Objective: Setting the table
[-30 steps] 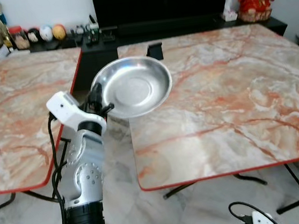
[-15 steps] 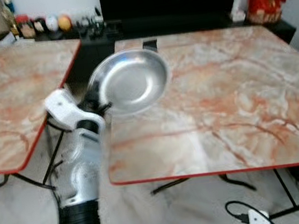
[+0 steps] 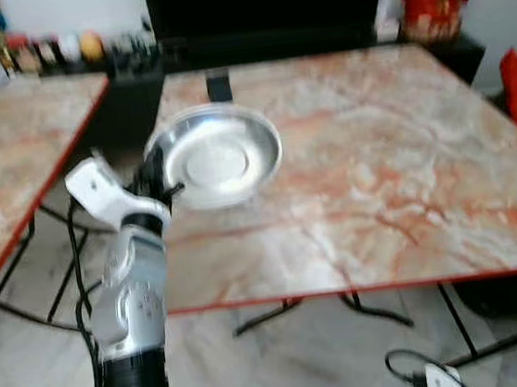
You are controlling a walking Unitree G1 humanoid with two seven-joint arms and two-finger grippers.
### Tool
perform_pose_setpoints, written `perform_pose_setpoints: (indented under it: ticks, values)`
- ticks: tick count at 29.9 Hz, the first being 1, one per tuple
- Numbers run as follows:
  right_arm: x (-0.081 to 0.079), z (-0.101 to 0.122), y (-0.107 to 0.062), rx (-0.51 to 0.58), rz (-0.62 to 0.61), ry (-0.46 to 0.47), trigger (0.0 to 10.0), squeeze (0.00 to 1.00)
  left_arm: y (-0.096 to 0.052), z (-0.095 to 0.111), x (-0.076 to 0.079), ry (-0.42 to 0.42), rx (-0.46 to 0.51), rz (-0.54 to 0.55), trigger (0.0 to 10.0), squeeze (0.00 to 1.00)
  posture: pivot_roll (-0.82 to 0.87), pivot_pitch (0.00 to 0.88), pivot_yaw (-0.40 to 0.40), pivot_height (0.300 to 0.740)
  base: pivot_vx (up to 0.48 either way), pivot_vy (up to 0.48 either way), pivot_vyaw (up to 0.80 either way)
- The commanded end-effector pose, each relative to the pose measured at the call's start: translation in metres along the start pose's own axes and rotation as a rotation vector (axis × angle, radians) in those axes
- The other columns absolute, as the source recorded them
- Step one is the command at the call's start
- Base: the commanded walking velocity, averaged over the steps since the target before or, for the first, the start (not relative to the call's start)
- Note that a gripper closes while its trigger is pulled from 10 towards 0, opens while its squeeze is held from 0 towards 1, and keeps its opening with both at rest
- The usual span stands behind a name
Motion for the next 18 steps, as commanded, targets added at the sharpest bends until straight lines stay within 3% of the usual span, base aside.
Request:
perform_pose_setpoints:
  ticks: [1, 18]
  values:
    - [0.0044, 0.001, -0.0005, 0.004, -0.012, -0.004, 10.0, 0.0, 0.0013, 0.0025, 0.0066, 0.02, 0.013, -0.029, 10.0, 0.0, 0.01, 0.0, -0.029, 0.74, 0.0, -0.3, 0.0]
    - [0.0031, 0.0031, 0.0001, 0.011, -0.012, -0.003, 10.0, 0.0, 0.0029, 0.005, 0.0055, 0.04, 0.015, -0.033, 10.0, 0.0, 0.01, 0.0, -0.028, 0.74, 0.0, -0.303, 0.0]
Point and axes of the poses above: a point about 5 cm out from each wrist's last joint towards the gripper, its own y axis pointing out of the wrist towards the gripper, its own z axis along the axis of the wrist's last joint, x = y × z, the point moved 3 cm from there along y, pointing out of the wrist towards the gripper, and after that the axes turned 8 degrees about y, right-handed, at the moved point
